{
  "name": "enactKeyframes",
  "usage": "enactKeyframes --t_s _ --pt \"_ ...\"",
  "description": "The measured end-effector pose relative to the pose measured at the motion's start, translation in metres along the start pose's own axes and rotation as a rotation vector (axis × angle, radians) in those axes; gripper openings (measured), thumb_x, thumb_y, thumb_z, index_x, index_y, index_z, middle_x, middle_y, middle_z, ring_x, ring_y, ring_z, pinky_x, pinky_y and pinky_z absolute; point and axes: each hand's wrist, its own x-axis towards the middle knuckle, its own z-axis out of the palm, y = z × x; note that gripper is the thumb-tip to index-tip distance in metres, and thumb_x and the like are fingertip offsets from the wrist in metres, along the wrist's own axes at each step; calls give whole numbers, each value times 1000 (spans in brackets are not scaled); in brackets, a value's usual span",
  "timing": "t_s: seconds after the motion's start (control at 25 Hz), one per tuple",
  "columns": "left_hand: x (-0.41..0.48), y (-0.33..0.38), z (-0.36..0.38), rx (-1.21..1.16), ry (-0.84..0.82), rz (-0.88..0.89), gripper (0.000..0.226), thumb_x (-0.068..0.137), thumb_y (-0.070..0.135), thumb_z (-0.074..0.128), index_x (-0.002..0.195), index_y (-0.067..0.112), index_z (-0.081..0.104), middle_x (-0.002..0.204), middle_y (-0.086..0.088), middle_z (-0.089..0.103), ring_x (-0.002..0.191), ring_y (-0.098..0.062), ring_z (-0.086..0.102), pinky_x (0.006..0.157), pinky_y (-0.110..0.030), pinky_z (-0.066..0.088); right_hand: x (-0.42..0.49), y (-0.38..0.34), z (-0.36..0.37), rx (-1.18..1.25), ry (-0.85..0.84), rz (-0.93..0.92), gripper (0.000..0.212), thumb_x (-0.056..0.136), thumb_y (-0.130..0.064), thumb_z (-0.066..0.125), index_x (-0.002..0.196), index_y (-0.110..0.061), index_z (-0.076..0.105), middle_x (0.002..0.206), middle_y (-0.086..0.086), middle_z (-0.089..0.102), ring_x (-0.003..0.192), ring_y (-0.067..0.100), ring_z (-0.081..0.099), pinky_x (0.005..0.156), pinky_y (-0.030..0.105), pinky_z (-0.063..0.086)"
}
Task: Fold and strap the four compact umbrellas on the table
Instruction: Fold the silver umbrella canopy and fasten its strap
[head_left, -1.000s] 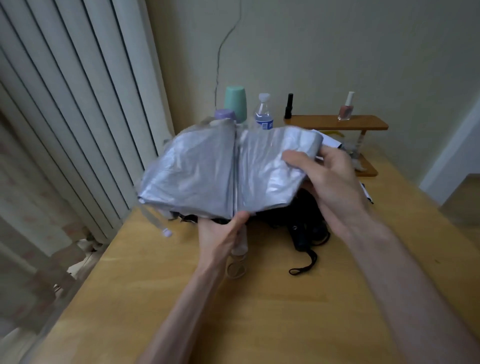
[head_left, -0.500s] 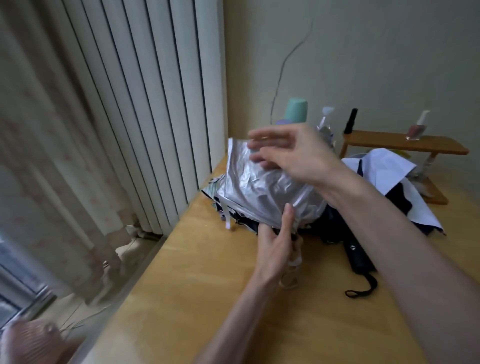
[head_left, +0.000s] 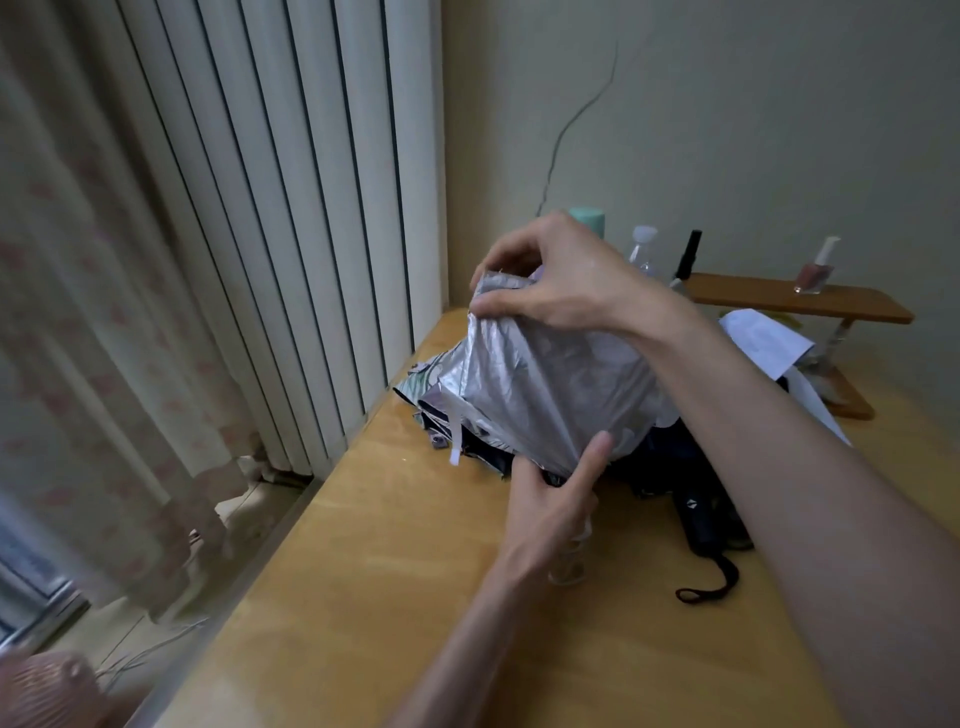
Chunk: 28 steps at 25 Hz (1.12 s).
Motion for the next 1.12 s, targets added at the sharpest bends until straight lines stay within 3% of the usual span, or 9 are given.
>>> enactKeyframes --t_s 0.12,0.28,0.4,0.52,0.64,0.76,0.88,1.0,1.12 --pt "1 -2 0 63 -19 105 39 102 38 70 75 14 55 57 -8 43 45 -17 40 43 -29 35 11 0 15 -74 51 -10 19 77 -41 89 91 -30 82 89 -16 77 97 12 70 98 42 51" --pt "1 3 0 -35 -10 63 31 105 33 64 84 12 55 63 -8 41 46 -14 39 40 -23 34 4 1 38 -401 47 -76 31 82 -47 85 107 -31 76 107 -10 75 109 17 61 97 35 28" --pt "2 7 -5 -115 29 -7 34 104 38 64 80 16 53 71 -11 47 47 -14 44 39 -20 32 -9 14 18 -292 125 -18 44 84 -62 77 119 -36 73 113 -14 71 114 11 53 106 39 27" --pt "3 11 -8 -156 39 -50 35 104 42 62 82 16 55 77 -10 52 46 -12 43 41 -20 27 -19 35 -5 -259 114 42 40 82 -59 78 115 -38 76 120 -15 73 123 15 55 110 42 31" --pt "2 12 -7 -136 -7 -54 41 101 48 61 91 9 54 80 -13 49 46 -11 43 41 -21 27 -18 45 -3 -164 97 40 36 77 -54 84 107 -33 79 120 -10 76 119 18 64 109 51 45" --pt "0 13 -7 -153 5 -74 43 97 52 62 89 11 54 79 -12 48 46 -10 41 42 -20 25 -20 48 2 -187 142 8 45 77 -63 80 111 -34 77 123 -6 71 120 19 59 110 54 41" --pt "4 16 -14 -284 -10 -134 36 103 50 59 89 17 56 75 -5 53 47 -9 39 40 -18 24 -44 64 -9 28 421 126 63 81 -70 77 133 -36 66 137 -7 58 132 14 50 117 43 38" --pt "7 21 -20 -386 -141 -192 34 105 48 55 106 14 56 75 -3 52 47 -8 36 38 -18 24 -76 76 -8 468 371 365 93 72 -61 88 151 -31 50 147 -8 54 133 5 54 111 29 45" --pt "2 25 -18 -350 -280 -230 43 101 51 55 117 12 57 73 -2 51 47 -8 34 36 -18 26 -84 78 -3 593 366 381 66 71 -43 94 129 -30 65 123 -15 73 112 -3 69 100 24 55"
